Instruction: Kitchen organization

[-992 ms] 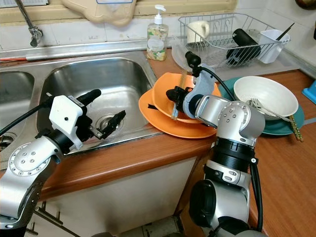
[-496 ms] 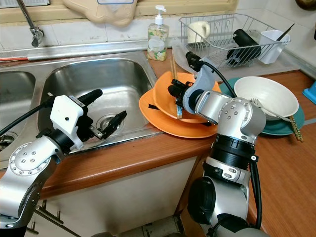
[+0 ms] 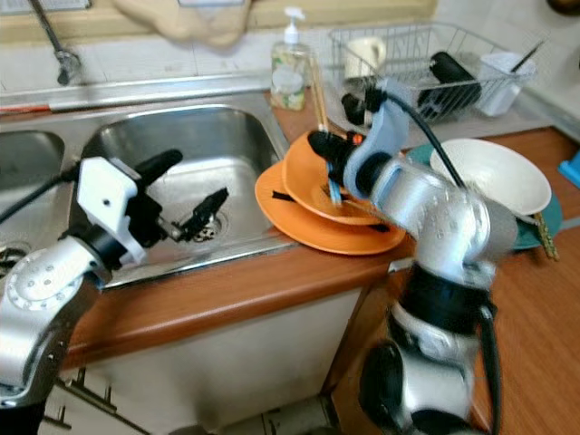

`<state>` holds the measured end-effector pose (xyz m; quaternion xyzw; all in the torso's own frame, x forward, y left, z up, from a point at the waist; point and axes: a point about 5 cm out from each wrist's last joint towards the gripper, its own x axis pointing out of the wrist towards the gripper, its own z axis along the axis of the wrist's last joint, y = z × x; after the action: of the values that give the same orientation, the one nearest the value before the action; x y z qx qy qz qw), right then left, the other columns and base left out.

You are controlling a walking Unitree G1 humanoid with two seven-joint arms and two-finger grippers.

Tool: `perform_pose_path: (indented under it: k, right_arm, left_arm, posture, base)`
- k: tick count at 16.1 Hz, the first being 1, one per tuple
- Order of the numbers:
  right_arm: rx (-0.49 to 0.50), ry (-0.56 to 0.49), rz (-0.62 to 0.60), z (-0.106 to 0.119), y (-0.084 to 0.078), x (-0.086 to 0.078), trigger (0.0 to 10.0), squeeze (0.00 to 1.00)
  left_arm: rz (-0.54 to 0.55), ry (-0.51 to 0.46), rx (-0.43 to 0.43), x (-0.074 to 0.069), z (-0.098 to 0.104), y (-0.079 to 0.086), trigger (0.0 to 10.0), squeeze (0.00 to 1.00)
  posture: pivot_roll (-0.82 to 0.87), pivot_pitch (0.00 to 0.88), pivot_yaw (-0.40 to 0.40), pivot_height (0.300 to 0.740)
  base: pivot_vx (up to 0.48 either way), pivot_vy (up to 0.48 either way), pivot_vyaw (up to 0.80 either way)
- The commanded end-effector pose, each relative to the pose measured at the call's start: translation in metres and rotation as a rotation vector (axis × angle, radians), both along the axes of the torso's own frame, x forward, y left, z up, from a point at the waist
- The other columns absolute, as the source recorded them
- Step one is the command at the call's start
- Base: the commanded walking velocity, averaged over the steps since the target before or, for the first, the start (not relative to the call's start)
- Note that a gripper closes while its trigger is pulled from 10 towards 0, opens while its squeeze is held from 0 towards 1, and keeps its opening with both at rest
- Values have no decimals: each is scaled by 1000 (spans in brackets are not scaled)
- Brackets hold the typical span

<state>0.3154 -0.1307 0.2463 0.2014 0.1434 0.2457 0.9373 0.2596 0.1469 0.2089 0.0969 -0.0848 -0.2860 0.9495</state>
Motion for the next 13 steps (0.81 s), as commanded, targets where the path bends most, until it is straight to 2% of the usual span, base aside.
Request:
perform_pose_path:
  k: [1, 2, 3, 4, 5, 6, 7, 8, 9, 10, 11, 13]
  right_arm:
    - [-25, -71, 59, 7, 6, -7, 0, 0]
    - [-57, -124, 100, 7, 8, -13, 0, 0]
    - [-81, -192, 161, 8, 14, -21, 0, 0]
    - [-95, -224, 205, 6, 18, -29, 0, 0]
    - [-107, -279, 231, 3, 23, -35, 0, 0]
    - [-109, -284, 264, 2, 25, -38, 0, 0]
    - [-90, -316, 338, 0, 31, -46, 0, 0]
    - [-87, -332, 395, -4, 35, -51, 0, 0]
    - [-78, -330, 461, -11, 41, -57, 0, 0]
    - [-66, -339, 485, -12, 43, -60, 0, 0]
    - [-55, -342, 504, -14, 44, -61, 0, 0]
    - [-26, -365, 598, -21, 49, -71, 0, 0]
  left_arm:
    - [-20, -10, -32, 1, 9, 1, 10000, 0]
    - [-37, -1, -83, 0, 13, 3, 10000, 0]
    - [-96, -2, -167, -5, 19, 3, 10000, 384]
    - [-123, 15, -226, -8, 21, 5, 10000, 1000]
    - [-155, 40, -272, -13, 22, 5, 10000, 1000]
    - [-171, 49, -278, -15, 21, 5, 10000, 1000]
    - [-210, 66, -320, -20, 20, 5, 10000, 1000]
    - [-239, 86, -386, -23, 19, 5, 10000, 757]
    - [-288, 120, -522, -28, 19, 4, 10000, 306]
    - [-302, 136, -573, -30, 19, 4, 10000, 196]
    - [-310, 137, -602, -30, 20, 4, 10000, 0]
    - [-345, 169, -716, -35, 18, 2, 10000, 0]
  posture:
    - [-32, 0, 18, 740]
    - [-33, 0, 18, 740]
    - [-35, 0, 19, 740]
    - [-36, 0, 18, 740]
    - [-34, 0, 13, 740]
    - [-34, 0, 12, 740]
    - [-36, 0, 9, 740]
    - [-36, 0, 7, 740]
    - [-35, 0, 2, 740]
    - [-34, 0, -1, 740]
    - [-34, 0, -3, 740]
    - [-33, 0, -9, 740]
  base:
    - [0, 0, 0]
    - [0, 0, 0]
    - [0, 0, 0]
    - [0, 0, 0]
    - [0, 0, 0]
    - [0, 0, 0]
    - [0, 0, 0]
    - [0, 0, 0]
    - [0, 0, 0]
    - [0, 0, 0]
    - [0, 0, 0]
    - [0, 0, 0]
